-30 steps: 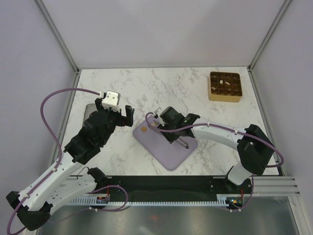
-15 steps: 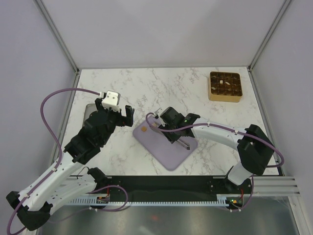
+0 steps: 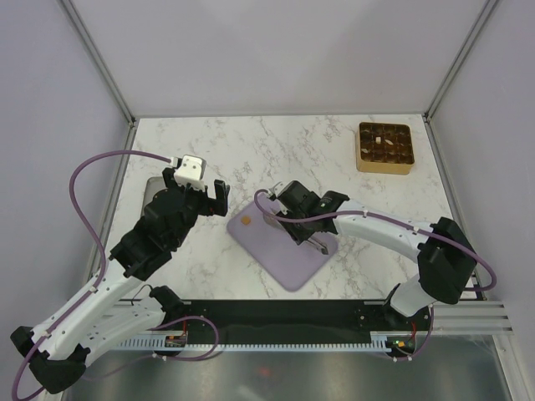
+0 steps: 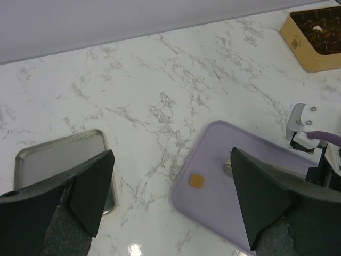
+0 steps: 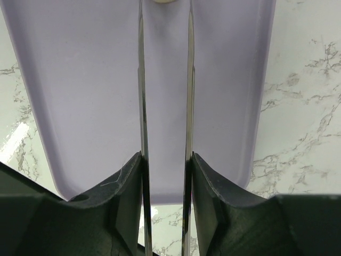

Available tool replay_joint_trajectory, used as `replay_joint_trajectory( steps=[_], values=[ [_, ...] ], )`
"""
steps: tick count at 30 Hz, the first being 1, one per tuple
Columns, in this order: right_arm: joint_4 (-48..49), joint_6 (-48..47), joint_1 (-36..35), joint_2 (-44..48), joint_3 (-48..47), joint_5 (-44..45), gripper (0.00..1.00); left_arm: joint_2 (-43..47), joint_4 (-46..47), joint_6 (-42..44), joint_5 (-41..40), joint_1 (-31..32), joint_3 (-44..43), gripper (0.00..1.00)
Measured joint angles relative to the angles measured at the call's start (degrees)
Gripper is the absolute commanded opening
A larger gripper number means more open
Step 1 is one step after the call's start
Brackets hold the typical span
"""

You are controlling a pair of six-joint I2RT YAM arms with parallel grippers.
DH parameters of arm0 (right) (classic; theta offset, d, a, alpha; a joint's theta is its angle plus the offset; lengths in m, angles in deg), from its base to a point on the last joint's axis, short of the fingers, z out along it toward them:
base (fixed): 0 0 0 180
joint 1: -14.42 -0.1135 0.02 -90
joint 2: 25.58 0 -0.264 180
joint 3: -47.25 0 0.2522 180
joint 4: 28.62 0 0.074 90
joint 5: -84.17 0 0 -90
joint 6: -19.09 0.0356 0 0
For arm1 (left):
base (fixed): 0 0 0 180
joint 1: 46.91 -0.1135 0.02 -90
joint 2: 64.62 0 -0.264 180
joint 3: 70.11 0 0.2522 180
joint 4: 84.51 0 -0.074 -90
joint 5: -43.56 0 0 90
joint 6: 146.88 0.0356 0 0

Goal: Pack the chocolate

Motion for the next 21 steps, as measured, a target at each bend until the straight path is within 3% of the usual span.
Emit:
replay_joint_trajectory(
  steps=[6, 13, 21],
  values=[
    [-2.5, 1.4, 1.3, 0.0, -2.5, 0.1, 0.43, 0.0, 0.0, 0.0, 0.0, 0.0, 0.0, 0.98],
    [-4.4, 2.4, 7.5, 0.3, -5.9, 0.2, 0.41, 0.0, 0.0, 0.0, 0.0, 0.0, 0.0, 0.98],
    [-7.5, 4.8, 22.0, 0.5, -14.2, 3.4, 0.4, 0.0, 0.0, 0.0, 0.1, 0.0, 0.0, 0.97]
  ],
)
